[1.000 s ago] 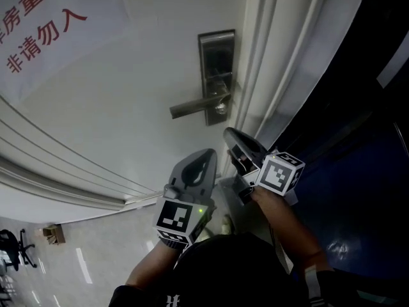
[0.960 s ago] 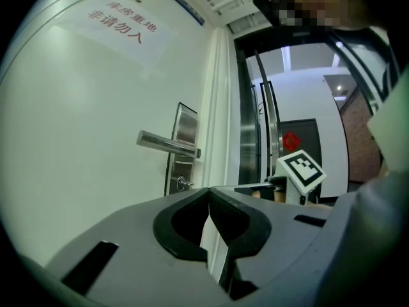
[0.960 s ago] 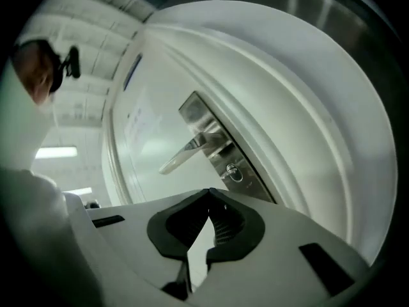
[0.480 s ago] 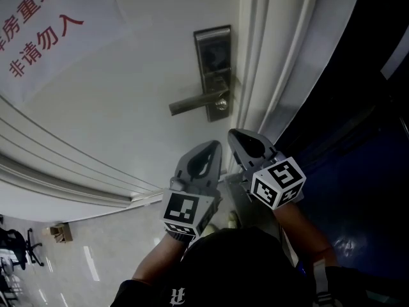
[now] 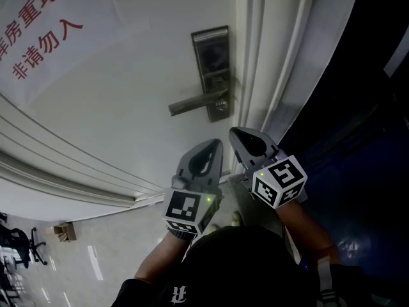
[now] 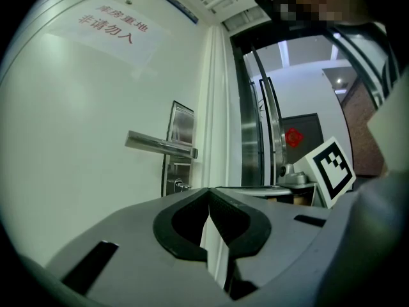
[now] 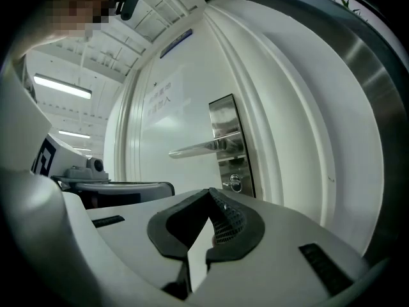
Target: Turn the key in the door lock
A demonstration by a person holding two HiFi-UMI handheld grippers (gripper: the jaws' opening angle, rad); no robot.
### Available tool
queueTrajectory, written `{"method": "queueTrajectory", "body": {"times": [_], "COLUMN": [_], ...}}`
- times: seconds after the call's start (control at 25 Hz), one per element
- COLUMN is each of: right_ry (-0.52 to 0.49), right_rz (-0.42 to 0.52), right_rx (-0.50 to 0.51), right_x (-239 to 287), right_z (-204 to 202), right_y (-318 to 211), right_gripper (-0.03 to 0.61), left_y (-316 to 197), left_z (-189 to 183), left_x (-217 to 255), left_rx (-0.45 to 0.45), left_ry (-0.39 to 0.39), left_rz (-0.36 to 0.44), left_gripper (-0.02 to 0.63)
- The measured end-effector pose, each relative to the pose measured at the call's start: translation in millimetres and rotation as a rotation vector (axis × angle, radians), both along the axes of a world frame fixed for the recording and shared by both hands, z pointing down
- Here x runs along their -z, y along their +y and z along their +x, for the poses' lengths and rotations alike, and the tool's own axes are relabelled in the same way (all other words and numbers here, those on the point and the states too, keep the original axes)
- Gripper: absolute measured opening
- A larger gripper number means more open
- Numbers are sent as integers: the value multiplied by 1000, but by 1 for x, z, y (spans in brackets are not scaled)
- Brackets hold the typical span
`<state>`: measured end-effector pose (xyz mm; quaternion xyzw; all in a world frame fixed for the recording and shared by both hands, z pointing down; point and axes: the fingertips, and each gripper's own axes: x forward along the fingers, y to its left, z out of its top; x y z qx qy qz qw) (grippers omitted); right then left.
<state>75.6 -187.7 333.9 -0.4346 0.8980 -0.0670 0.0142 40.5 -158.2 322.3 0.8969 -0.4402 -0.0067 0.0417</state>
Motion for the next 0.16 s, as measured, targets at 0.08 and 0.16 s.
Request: {"method": "queueTrajectory", "body": {"times": [0.08, 0.16], "right_ry": [0, -1], "right_rz": [0, 2], "right_rx": [3, 5], "right_x": [1, 2], "right_z": [1, 2], "right_y": [0, 1], "right_gripper": [15, 15], "left_y": [0, 0], "left_z": [0, 1], "left_x": [1, 2], "left_rx": [3, 5], "left_ry": [-1, -2], "left_rz": [1, 1], "left_gripper": [8, 8]}}
